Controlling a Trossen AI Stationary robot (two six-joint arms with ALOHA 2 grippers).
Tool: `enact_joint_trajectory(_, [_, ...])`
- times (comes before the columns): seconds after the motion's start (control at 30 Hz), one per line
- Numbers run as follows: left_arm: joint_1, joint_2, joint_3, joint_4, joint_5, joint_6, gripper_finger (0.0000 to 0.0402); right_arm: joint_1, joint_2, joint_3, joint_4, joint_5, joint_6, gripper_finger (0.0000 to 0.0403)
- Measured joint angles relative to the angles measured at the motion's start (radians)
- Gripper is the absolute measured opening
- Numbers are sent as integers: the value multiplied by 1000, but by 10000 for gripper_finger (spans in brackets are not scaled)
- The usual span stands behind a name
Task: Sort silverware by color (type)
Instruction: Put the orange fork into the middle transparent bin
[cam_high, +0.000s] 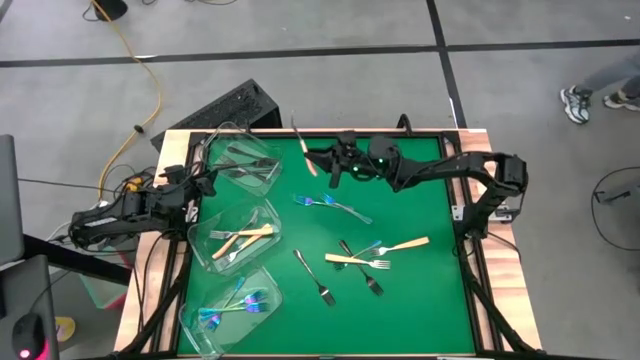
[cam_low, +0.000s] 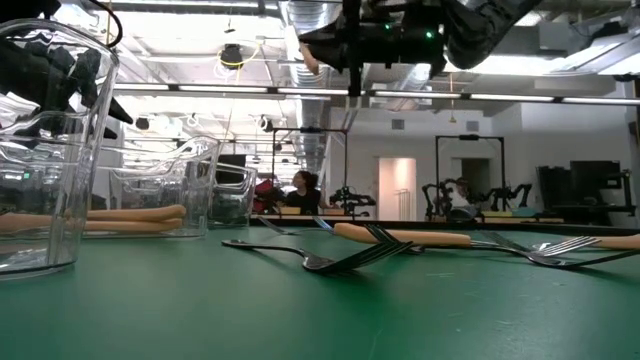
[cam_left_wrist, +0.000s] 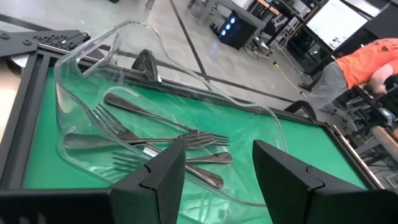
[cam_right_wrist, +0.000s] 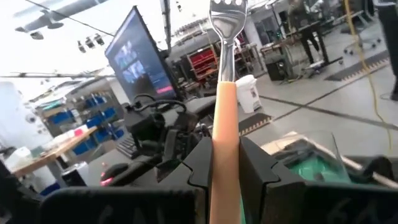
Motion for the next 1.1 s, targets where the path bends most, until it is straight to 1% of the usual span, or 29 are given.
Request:
enact_joint_trajectory(0.1, [0,0,0,0,-1,0,172,-1,0,38,-10,-36,-27,61])
enact_joint_trajectory(0.3, [0,0,0,0,-4,1,172,3,0,90,-30,-61,-58,61])
enact_joint_trajectory(0.5, [0,0,0,0,-6,2,172,9,0,116,-33,-93,-99,61])
enact_joint_trajectory(0.77, [0,0,0,0,-6,2,172,26,3,161,-57,-125,-114,61])
enact_joint_trajectory(0.83, [0,0,0,0,-6,2,172,31,28,183,-42,-132,-114,61])
enact_joint_trajectory(0.9, [0,0,0,0,-6,1,172,33,43,198,-68,-174,-103,61])
enact_joint_trajectory(0.97, [0,0,0,0,-5,-3,172,42,98,252,-44,-191,-104,61])
enact_joint_trajectory(1.1, [0,0,0,0,1,-5,172,50,191,362,-57,-294,-66,61])
